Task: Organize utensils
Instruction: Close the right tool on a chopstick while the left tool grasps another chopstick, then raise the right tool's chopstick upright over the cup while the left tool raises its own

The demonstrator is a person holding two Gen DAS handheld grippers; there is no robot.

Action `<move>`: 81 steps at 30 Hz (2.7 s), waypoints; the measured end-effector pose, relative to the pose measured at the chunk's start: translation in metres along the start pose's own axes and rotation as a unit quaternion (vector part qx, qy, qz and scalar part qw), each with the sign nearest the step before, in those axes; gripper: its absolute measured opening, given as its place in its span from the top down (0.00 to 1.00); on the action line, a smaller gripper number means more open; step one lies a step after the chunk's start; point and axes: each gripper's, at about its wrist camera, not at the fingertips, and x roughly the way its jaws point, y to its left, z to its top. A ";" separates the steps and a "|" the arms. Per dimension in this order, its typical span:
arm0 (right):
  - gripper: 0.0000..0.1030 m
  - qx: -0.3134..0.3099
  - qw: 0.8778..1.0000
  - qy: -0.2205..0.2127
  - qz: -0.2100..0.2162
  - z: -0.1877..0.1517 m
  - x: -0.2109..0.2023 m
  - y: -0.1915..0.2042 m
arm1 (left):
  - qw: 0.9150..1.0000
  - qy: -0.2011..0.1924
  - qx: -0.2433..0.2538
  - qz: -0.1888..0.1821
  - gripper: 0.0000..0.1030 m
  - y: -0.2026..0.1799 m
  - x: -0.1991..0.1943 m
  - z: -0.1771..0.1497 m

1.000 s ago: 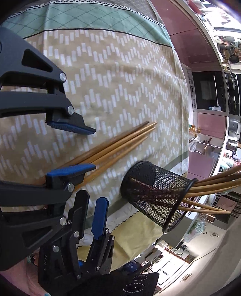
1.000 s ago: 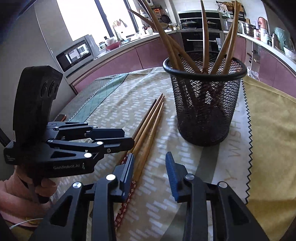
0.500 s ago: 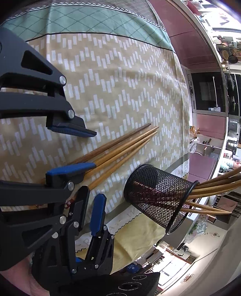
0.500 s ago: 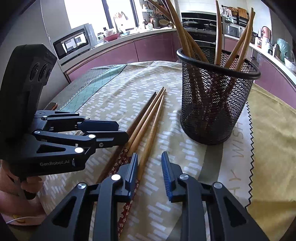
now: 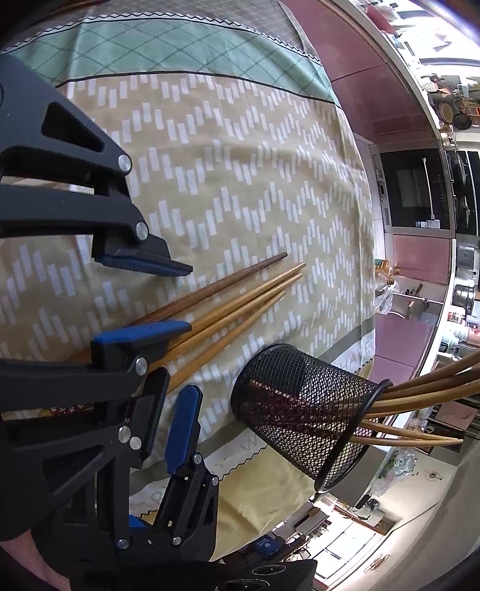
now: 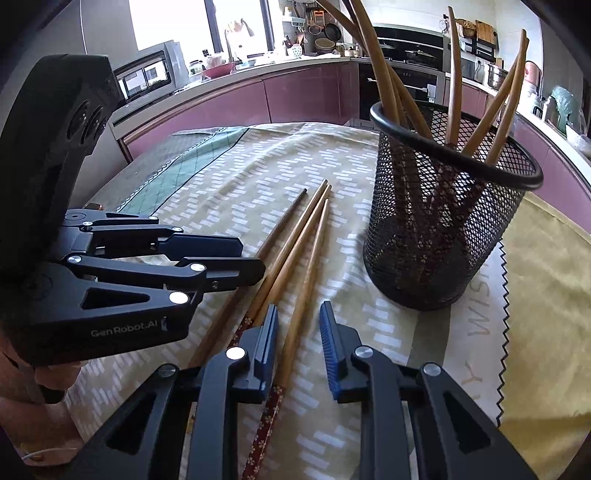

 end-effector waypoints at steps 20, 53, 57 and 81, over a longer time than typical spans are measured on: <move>0.95 0.028 0.998 -0.015 0.062 -0.010 -0.027 -0.016 | 1.000 -0.017 -0.004 -0.017 0.93 -0.004 -0.024 -0.027; 0.94 0.007 0.999 0.010 0.048 -0.003 -0.009 -0.006 | 1.000 0.001 0.023 -0.008 0.90 -0.014 -0.005 -0.017; 0.94 0.012 0.999 0.000 0.047 -0.003 -0.014 -0.008 | 1.000 -0.002 0.013 -0.005 0.92 -0.014 -0.005 -0.017; 0.94 0.012 0.991 -0.121 0.058 0.000 -0.103 -0.027 | 0.989 -0.086 0.001 -0.122 0.93 -0.011 -0.101 -0.009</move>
